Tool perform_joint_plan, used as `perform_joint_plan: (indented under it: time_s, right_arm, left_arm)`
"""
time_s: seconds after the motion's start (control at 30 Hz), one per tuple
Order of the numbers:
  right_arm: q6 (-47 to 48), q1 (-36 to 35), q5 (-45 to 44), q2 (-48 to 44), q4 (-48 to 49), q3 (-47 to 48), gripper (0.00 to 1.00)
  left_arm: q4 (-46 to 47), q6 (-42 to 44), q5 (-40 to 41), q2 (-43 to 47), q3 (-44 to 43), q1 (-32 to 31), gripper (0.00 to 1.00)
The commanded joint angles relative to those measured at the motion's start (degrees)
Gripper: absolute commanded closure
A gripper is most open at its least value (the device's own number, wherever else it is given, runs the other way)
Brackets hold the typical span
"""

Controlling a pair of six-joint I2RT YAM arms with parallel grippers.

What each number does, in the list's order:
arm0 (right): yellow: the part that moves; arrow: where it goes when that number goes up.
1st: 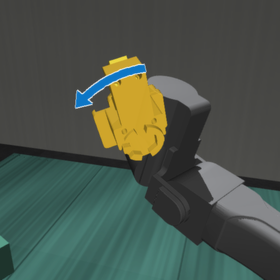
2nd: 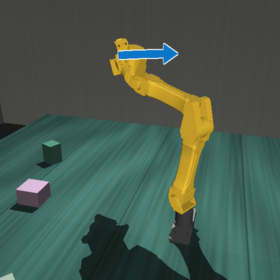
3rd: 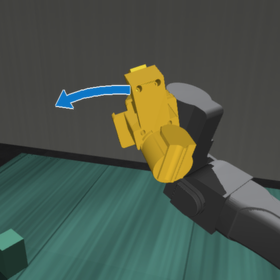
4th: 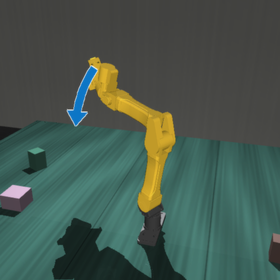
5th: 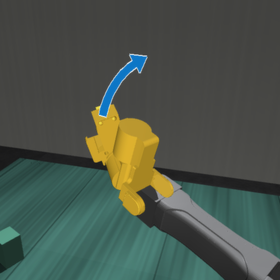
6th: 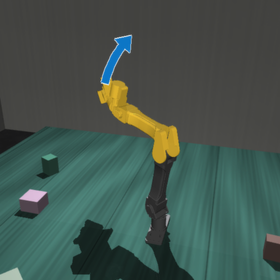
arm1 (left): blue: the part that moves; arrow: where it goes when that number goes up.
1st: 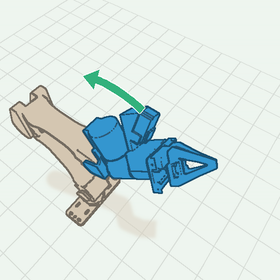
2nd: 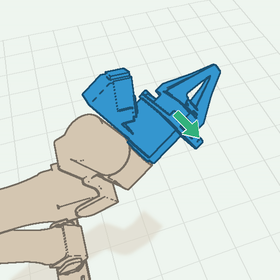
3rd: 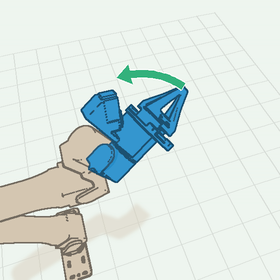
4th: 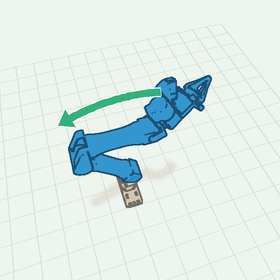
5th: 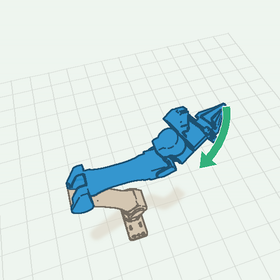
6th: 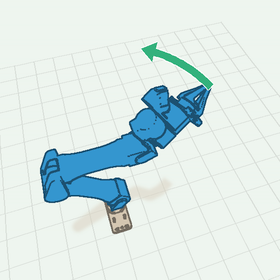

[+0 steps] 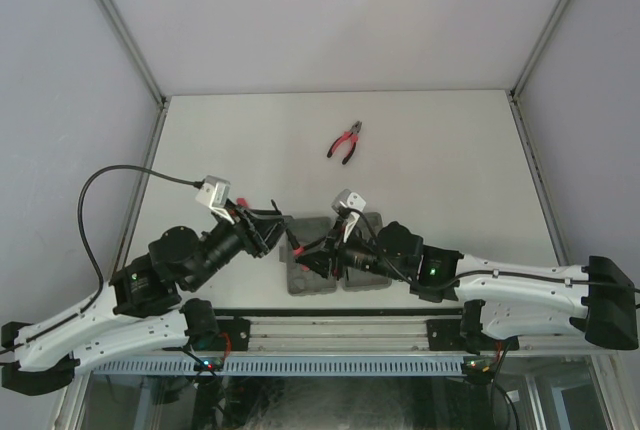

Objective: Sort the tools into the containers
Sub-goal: Pick up the screwdriver from the center of the board.

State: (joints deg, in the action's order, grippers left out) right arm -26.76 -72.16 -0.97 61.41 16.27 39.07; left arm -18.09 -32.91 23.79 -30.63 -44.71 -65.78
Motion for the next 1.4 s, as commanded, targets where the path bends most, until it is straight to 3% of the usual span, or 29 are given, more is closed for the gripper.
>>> perform_joint_plan:
  time_s: [0.0, 0.43, 0.63, 0.77, 1.07, 1.37]
  right_arm:
    - [1.2, -0.7, 0.1, 0.1, 1.9, 2.5, 1.00]
    - [3.1, -0.8, 2.2, 0.3, 2.0, 2.6, 0.99]
    - [3.4, -0.8, 1.9, 0.0, 1.5, 2.5, 0.93]
    - [3.3, -0.8, 1.4, -0.3, 1.1, 2.5, 0.86]
    - [3.5, -0.8, -2.8, -3.2, -3.0, 2.6, 0.47]
    - [1.9, -0.6, -7.0, -4.1, -5.4, 3.1, 0.48]
  left_arm:
    - [2.5, -0.8, -0.1, 0.8, -0.5, -0.1, 0.61]
    - [2.5, -1.5, 0.0, 0.5, -0.1, -0.1, 0.81]
    - [0.6, -1.8, 0.6, -0.2, -1.3, -0.1, 0.99]
    - [-0.8, -2.2, 0.6, -1.5, -2.3, -0.1, 1.00]
    - [-0.8, -2.3, 0.3, -1.7, -2.0, -0.1, 1.00]
    - [-0.8, -1.9, -1.1, -3.3, -2.5, -0.1, 1.00]
